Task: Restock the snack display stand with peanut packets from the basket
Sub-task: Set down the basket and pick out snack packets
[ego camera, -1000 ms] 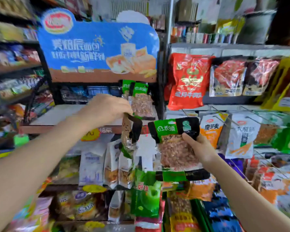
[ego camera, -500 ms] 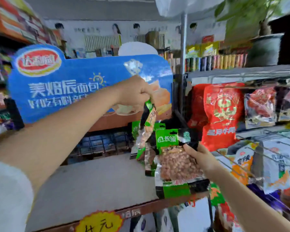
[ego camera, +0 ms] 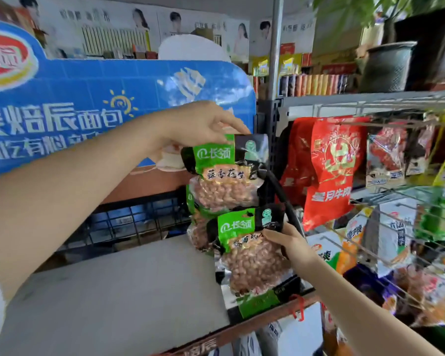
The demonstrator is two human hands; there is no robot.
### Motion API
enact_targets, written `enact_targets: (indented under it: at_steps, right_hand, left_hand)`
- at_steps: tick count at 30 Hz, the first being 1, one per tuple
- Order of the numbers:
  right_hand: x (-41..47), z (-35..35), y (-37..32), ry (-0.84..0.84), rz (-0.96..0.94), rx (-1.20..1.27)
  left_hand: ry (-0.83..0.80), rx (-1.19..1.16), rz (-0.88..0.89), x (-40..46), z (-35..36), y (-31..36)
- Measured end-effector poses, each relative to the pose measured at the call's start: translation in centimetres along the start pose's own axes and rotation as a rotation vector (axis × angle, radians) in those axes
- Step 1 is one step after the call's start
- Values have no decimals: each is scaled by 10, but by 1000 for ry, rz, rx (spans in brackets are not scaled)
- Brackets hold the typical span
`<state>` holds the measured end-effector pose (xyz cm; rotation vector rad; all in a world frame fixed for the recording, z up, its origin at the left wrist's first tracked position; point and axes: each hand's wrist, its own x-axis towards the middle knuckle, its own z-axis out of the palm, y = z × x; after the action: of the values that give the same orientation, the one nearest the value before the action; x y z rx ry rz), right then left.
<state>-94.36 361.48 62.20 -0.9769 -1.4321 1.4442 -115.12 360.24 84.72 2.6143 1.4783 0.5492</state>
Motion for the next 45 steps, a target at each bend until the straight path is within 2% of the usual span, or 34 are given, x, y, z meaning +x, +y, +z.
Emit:
enact_targets:
  at_steps: [3, 6, 10, 14, 19, 21, 24, 26, 28, 30, 34, 39, 45]
  right_hand:
    - [-9, -2, -1, 2, -91, -22]
    - [-16, -3, 2, 57, -124, -56]
    - [-19, -6, 0, 210, -187, -399]
    - [-14, -4, -11, 252, -226, -695]
    - [-37, -22, -28, 433, -379, -914]
    - [-59, -48, -22, 447, -324, -942]
    - [-107, -98, 7, 462, -190, -1016]
    - [-149, -138, 34, 463, -32, -1079]
    - [-197, -179, 66, 488, 149, -1106]
    - [-248, -217, 106, 492, 336, -1106]
    - [-349, -277, 185, 379, 672, -1069]
    - [-436, -334, 289, 255, 957, -1005]
    - [-493, -377, 453, 226, 1147, -879]
  left_hand:
    - [47, -149, -24, -4, 14, -3]
    - [-12, -1, -71, -1, 56, -7]
    - [0, 8, -190, 5, 90, -24]
    - [-16, 150, -194, 6, 92, -38]
    - [157, 517, 24, 11, 99, 10]
    - [229, 589, 148, 14, 117, 45]
    - [225, 543, 350, 15, 166, 100]
    - [169, 487, 439, 17, 210, 137]
    - [50, 448, 448, 18, 264, 178]
    - [-110, 432, 432, 12, 328, 220]
    - [-461, 357, 344, -7, 471, 292]
    - [-776, 295, 278, -44, 637, 344]
    - [-1036, 300, 278, -82, 829, 351]
